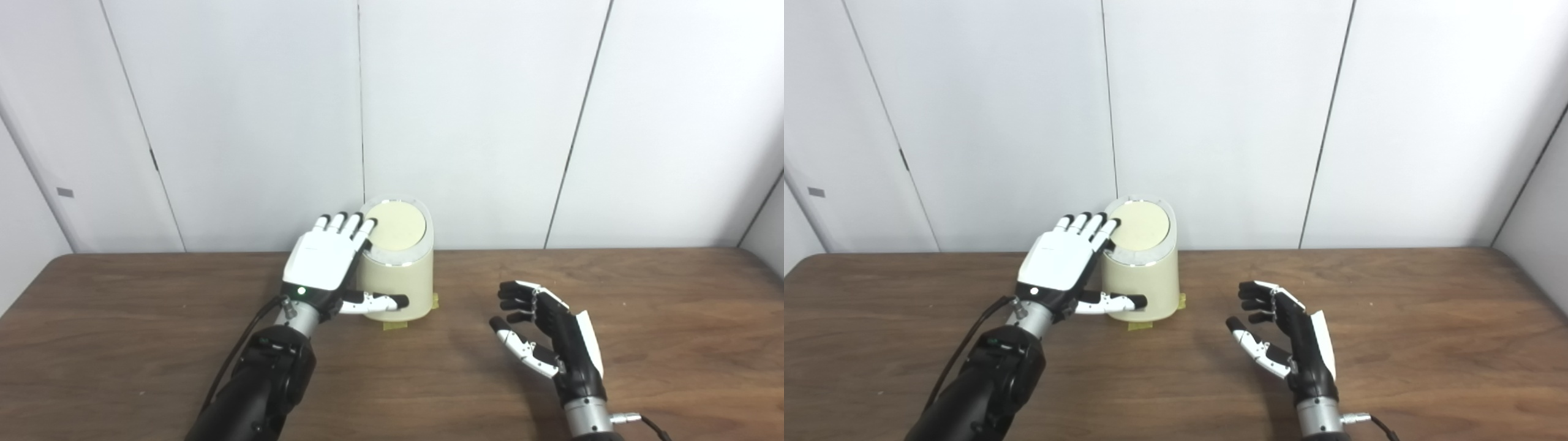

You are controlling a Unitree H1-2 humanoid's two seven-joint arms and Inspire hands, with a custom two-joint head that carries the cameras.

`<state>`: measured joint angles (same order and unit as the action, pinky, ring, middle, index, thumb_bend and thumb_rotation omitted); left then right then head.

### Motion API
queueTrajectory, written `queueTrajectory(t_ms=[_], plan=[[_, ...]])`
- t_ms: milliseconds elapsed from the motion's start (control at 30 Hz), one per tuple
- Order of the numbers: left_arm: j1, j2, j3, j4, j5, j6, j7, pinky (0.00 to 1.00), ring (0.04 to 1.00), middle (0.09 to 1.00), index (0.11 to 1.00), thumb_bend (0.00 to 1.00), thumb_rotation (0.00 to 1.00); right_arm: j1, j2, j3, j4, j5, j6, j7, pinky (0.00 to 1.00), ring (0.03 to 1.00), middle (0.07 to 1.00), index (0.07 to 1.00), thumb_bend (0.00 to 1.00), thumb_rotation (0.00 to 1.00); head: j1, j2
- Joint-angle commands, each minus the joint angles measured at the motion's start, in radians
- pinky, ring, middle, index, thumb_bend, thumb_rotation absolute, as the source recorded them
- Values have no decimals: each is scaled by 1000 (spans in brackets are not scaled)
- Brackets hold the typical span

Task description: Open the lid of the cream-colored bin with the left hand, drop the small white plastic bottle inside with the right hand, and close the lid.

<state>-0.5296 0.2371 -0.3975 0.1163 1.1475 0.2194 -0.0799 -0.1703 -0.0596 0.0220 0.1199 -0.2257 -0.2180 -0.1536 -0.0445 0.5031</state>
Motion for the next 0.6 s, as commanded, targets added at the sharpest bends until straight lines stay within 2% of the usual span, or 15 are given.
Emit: queueTrajectory(t_ms=[0, 133, 233, 367, 400, 467, 533, 567], plan=[[-33, -17, 26, -48, -14, 14, 40, 1000, 1000, 1000, 1000, 809, 914, -12, 5, 3, 4, -3, -31, -3, 572, 656, 677, 668, 237, 191, -1, 2], [-15, -47, 73, -76, -76, 3, 93, 1000, 1000, 1000, 1000, 770, 900, -10, 5, 1, 3, 1, -28, -2, 575, 662, 680, 670, 245, 184, 0, 3], [3, -68, 117, -92, -150, -47, 170, 1000, 1000, 1000, 1000, 722, 927, -9, 5, 2, 3, 3, -26, 0, 576, 662, 680, 671, 247, 183, 0, 2], [50, -92, 192, -145, -307, -126, 228, 1000, 1000, 995, 1000, 483, 996, -8, 4, 3, 1, -1, -27, -1, 568, 659, 677, 671, 243, 174, -4, 6], [69, -100, 212, -162, -347, -152, 246, 1000, 999, 993, 999, 466, 997, -6, 5, 1, -3, 2, -21, 0, 568, 659, 677, 671, 244, 175, -4, 7], [101, -114, 244, -181, -421, -208, 280, 971, 946, 929, 928, 329, 1000, -4, 6, -1, -8, 4, -14, -1, 577, 665, 677, 669, 247, 191, -3, 8], [130, -125, 273, -178, -507, -280, 308, 922, 909, 891, 881, 265, 987, -4, 5, -3, -9, -2, -24, -8, 580, 665, 675, 667, 245, 186, -2, 9], [143, -129, 284, -177, -544, -310, 316, 856, 878, 859, 846, 244, 925, -4, 5, -3, -9, -6, -30, -11, 583, 665, 674, 668, 235, 195, -2, 10]])
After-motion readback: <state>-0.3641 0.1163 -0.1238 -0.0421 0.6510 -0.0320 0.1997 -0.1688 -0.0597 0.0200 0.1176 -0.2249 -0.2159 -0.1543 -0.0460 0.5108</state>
